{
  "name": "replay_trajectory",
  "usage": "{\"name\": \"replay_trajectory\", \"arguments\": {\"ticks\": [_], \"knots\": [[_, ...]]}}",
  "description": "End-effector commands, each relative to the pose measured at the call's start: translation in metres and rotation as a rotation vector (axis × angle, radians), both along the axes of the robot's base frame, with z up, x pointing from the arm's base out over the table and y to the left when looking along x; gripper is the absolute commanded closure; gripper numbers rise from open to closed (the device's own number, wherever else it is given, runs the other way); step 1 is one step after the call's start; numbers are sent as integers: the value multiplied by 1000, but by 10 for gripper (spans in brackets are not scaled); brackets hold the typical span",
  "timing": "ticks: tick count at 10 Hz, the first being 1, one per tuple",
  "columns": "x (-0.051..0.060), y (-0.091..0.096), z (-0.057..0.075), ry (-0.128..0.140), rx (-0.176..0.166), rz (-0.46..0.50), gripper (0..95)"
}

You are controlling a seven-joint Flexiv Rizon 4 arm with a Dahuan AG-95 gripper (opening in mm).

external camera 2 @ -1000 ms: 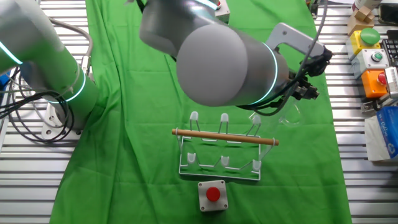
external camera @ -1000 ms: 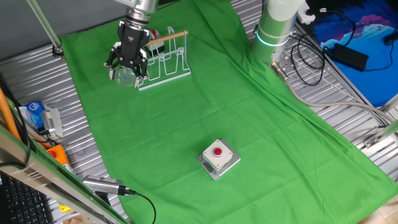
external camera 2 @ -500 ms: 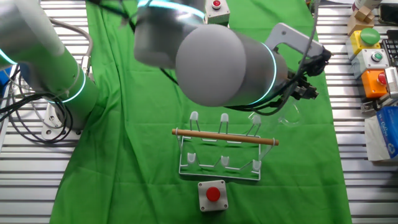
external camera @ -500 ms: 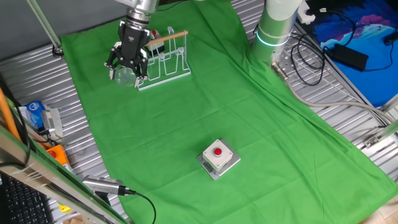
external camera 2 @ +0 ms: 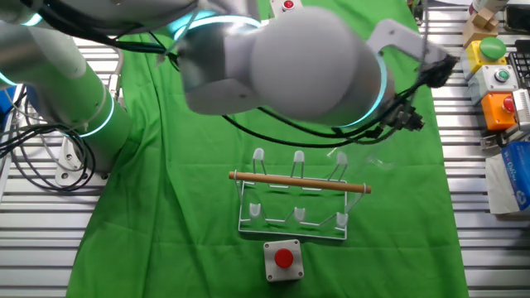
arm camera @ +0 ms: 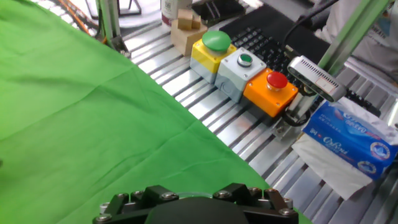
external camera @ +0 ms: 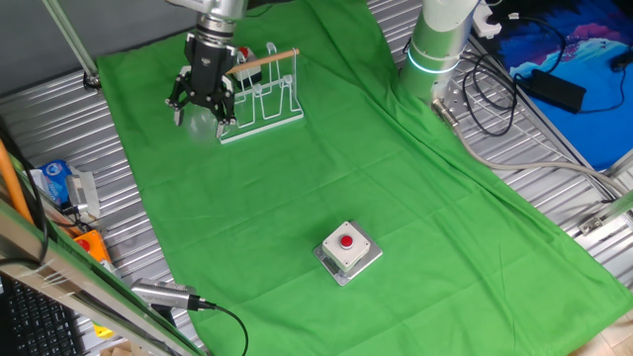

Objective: Put the cup on the cup rack

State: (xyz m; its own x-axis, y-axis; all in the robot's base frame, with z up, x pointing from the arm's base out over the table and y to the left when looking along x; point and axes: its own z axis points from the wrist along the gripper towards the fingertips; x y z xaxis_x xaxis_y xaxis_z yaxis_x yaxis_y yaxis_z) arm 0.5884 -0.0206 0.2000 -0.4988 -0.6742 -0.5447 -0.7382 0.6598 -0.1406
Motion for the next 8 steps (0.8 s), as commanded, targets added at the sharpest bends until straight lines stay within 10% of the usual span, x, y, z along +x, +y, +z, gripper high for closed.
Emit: {"name": "replay_trajectory", "arguments": {"ticks": [1, 8], "knots": [[1, -3, -2, -1, -28, -2, 190], [0, -3, -1, 173, -252, 3, 190]]}}
